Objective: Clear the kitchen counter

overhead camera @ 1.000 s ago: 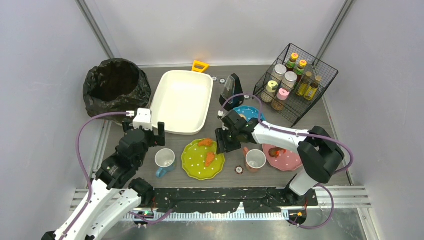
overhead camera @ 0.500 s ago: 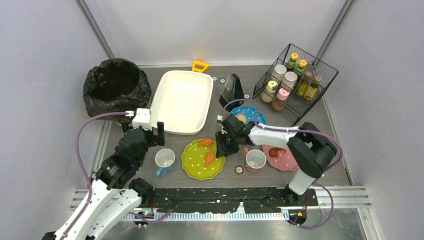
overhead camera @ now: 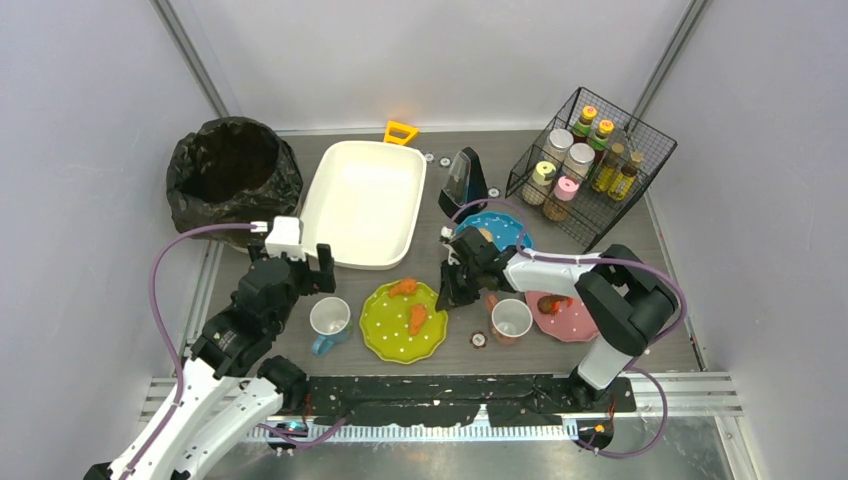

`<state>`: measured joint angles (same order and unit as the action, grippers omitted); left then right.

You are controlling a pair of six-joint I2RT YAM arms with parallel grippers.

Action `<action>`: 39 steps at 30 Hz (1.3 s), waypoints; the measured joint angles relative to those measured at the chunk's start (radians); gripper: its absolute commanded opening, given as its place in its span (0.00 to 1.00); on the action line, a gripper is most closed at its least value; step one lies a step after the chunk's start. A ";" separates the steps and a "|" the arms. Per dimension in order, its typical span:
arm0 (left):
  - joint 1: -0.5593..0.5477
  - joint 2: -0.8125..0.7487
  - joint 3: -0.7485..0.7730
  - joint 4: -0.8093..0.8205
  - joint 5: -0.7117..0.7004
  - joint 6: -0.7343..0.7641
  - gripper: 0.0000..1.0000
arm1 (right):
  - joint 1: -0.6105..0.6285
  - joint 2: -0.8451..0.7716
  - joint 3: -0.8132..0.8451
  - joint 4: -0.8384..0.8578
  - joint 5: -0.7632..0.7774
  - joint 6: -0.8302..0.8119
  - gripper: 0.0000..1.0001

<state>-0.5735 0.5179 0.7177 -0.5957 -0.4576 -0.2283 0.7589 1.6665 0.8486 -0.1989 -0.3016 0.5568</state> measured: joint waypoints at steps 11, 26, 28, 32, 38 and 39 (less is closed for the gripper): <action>0.000 0.010 -0.001 0.012 0.167 -0.177 0.96 | -0.171 -0.111 -0.120 0.003 -0.101 -0.047 0.06; 0.000 0.133 -0.055 0.114 0.381 -0.353 0.89 | -0.266 -0.321 -0.111 -0.040 -0.194 -0.062 0.05; 0.000 0.152 -0.058 0.128 0.409 -0.372 0.84 | -0.270 -0.336 -0.102 -0.058 -0.196 -0.062 0.06; 0.000 0.180 -0.080 0.163 0.472 -0.414 0.79 | -0.282 -0.367 -0.082 -0.091 -0.196 -0.062 0.05; 0.000 0.233 -0.147 0.245 0.578 -0.498 0.72 | -0.294 -0.384 -0.036 -0.125 -0.198 -0.064 0.05; 0.000 0.242 -0.156 0.261 0.595 -0.509 0.71 | -0.296 -0.384 -0.029 -0.129 -0.198 -0.064 0.05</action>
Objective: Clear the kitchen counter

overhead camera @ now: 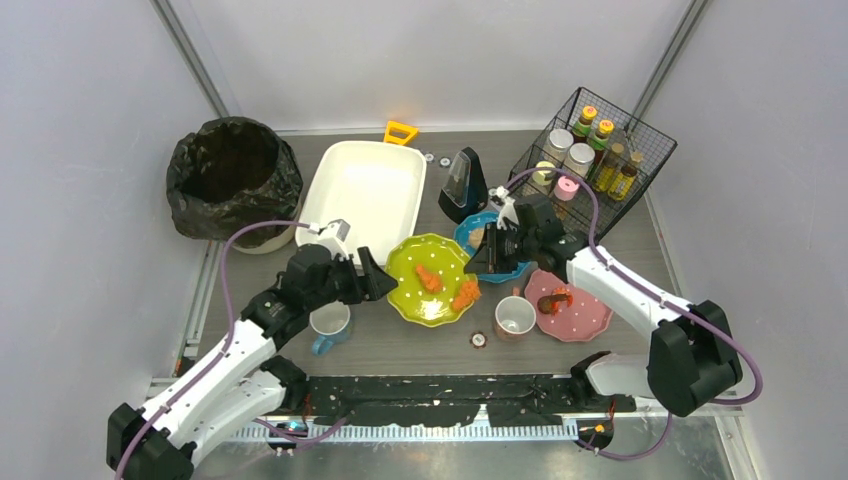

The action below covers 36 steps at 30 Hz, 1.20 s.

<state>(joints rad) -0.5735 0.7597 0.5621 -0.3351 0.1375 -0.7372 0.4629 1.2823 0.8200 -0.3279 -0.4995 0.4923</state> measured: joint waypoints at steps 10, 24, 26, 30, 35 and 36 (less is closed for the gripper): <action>0.000 0.071 -0.035 0.164 0.114 -0.122 0.53 | -0.002 -0.011 0.051 -0.045 0.000 -0.013 0.05; 0.006 0.095 -0.127 0.379 0.153 -0.289 0.00 | -0.013 -0.011 0.090 -0.092 0.007 -0.035 0.09; 0.005 0.095 -0.141 0.401 0.154 -0.309 0.00 | -0.016 -0.011 0.097 -0.103 0.008 -0.041 0.15; 0.005 0.079 -0.164 0.431 0.151 -0.351 0.00 | -0.022 -0.011 0.118 -0.124 0.000 -0.045 0.34; 0.005 0.058 -0.179 0.407 0.132 -0.373 0.00 | -0.063 -0.023 0.196 -0.122 -0.016 -0.047 0.64; 0.005 0.058 -0.179 0.396 0.131 -0.381 0.00 | -0.076 -0.029 0.214 -0.123 -0.015 -0.054 0.66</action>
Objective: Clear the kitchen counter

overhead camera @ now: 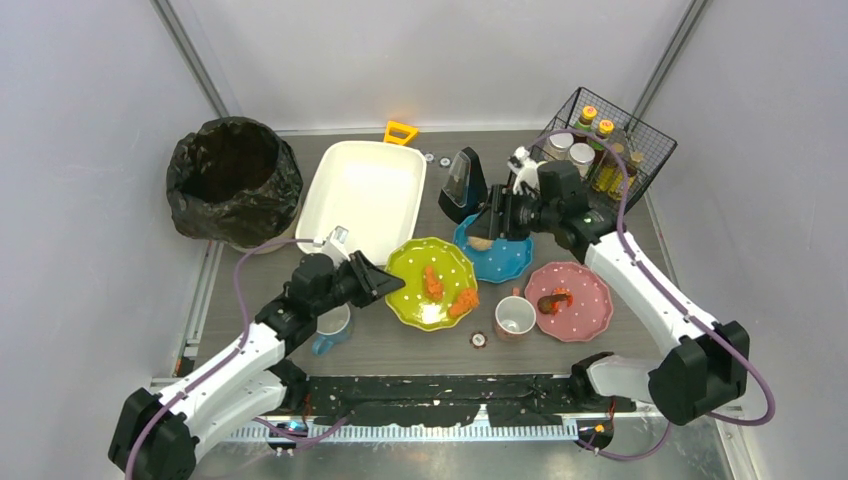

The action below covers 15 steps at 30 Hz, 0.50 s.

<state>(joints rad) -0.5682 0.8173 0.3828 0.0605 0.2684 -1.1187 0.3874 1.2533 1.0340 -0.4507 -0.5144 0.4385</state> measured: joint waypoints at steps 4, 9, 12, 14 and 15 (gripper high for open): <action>0.003 -0.002 0.000 -0.021 0.001 -0.032 0.00 | -0.041 -0.039 0.071 -0.008 0.011 -0.025 0.77; 0.035 -0.001 0.021 -0.028 0.011 -0.083 0.00 | -0.071 -0.118 0.129 -0.029 0.087 -0.064 0.85; 0.068 0.008 0.069 -0.035 0.024 -0.105 0.00 | -0.075 -0.197 0.132 -0.043 0.172 -0.089 0.91; 0.092 0.016 0.116 -0.040 0.031 -0.116 0.00 | -0.076 -0.278 0.116 -0.044 0.244 -0.105 0.93; 0.102 0.020 0.138 -0.043 0.033 -0.122 0.00 | -0.076 -0.315 0.102 -0.041 0.277 -0.113 0.94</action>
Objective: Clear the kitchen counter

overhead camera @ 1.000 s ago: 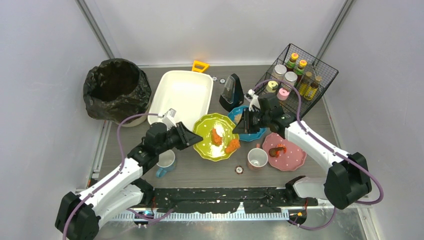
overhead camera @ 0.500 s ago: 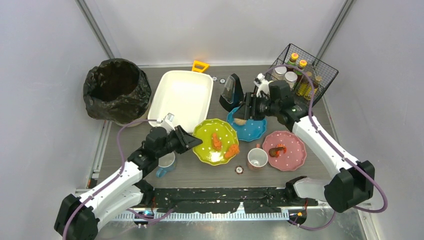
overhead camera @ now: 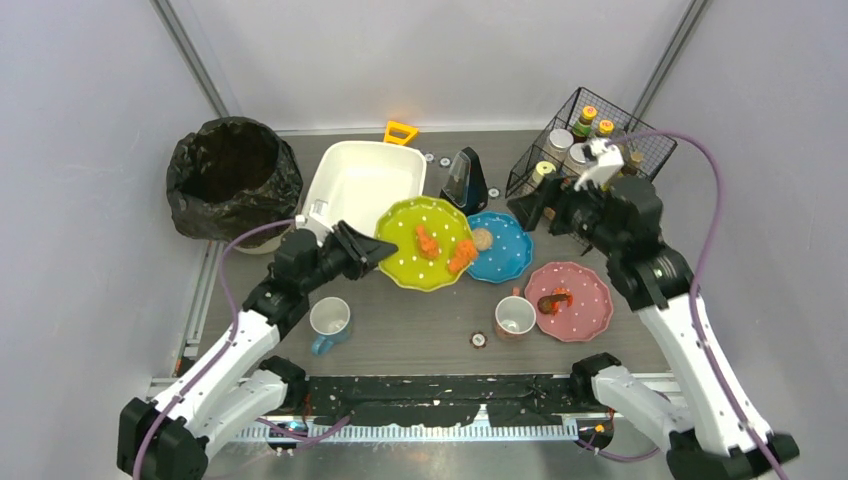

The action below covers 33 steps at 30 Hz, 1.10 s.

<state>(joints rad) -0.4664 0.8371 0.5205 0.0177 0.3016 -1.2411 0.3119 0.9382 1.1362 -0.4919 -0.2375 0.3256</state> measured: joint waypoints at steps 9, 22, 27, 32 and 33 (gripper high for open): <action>0.169 0.057 0.220 -0.034 0.041 -0.083 0.00 | 0.000 -0.388 -0.148 -0.019 0.287 -0.058 1.00; 0.498 0.114 0.428 -0.107 0.009 -0.170 0.00 | 0.000 -0.652 -0.242 -0.092 0.518 -0.185 0.95; 0.659 0.114 0.428 -0.153 -0.065 -0.185 0.00 | 0.000 -0.723 -0.288 -0.109 0.573 -0.221 0.95; 0.759 0.114 0.430 -0.232 -0.157 -0.191 0.00 | 0.001 -0.798 -0.329 -0.106 0.620 -0.243 0.95; 0.774 0.114 0.430 -0.244 -0.172 -0.193 0.00 | 0.002 -0.814 -0.338 -0.106 0.629 -0.246 0.95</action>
<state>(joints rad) 0.3073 0.9508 0.9501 -0.2264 0.1291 -1.4338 0.3134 0.1238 0.7979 -0.5980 0.3920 0.0792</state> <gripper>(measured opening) 0.251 0.954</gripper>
